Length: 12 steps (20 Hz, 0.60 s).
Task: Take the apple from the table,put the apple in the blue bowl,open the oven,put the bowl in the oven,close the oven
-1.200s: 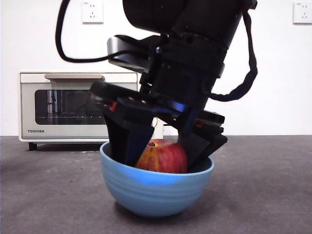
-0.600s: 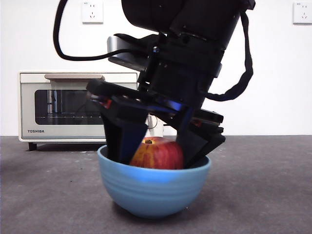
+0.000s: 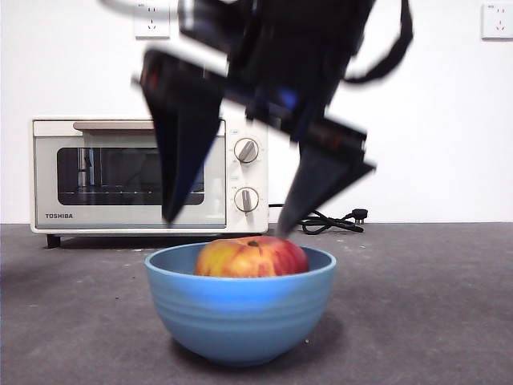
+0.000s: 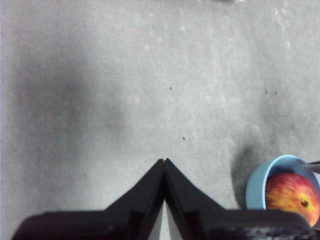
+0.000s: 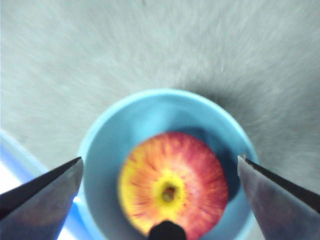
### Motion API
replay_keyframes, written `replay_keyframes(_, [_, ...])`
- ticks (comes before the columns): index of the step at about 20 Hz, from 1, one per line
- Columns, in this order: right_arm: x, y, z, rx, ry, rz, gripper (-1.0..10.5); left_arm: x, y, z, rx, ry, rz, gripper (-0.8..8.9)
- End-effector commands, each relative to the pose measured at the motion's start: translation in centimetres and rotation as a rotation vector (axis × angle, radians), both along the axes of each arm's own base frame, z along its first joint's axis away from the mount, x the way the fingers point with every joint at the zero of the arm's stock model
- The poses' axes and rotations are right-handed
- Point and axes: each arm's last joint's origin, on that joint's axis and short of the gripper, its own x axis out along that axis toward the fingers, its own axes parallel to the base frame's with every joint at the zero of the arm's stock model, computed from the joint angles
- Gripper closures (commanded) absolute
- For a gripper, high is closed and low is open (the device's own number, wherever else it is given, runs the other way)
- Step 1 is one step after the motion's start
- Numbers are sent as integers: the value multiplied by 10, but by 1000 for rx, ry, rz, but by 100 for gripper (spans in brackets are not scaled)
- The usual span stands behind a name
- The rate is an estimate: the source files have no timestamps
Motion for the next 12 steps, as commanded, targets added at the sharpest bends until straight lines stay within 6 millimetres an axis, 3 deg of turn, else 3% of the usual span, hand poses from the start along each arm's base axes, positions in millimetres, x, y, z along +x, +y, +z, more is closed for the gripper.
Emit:
replay_keyframes(1, [-5, -7, 21, 34, -21, -8, 357, 2, -1, 4, 0, -39, -16, 819])
replay_keyframes(2, [-9, -12, 30, 54, -29, -17, 405, 4, -1, 8, 1, -58, -16, 819])
replay_keyframes(7, [-29, -49, 76, 92, -183, -105, 892, 26, -1, 40, 2, -145, -17, 819])
replay_keyframes(12, [-49, -91, 105, 51, -334, -255, 930, 79, -1, 75, -2, -190, -76, 819])
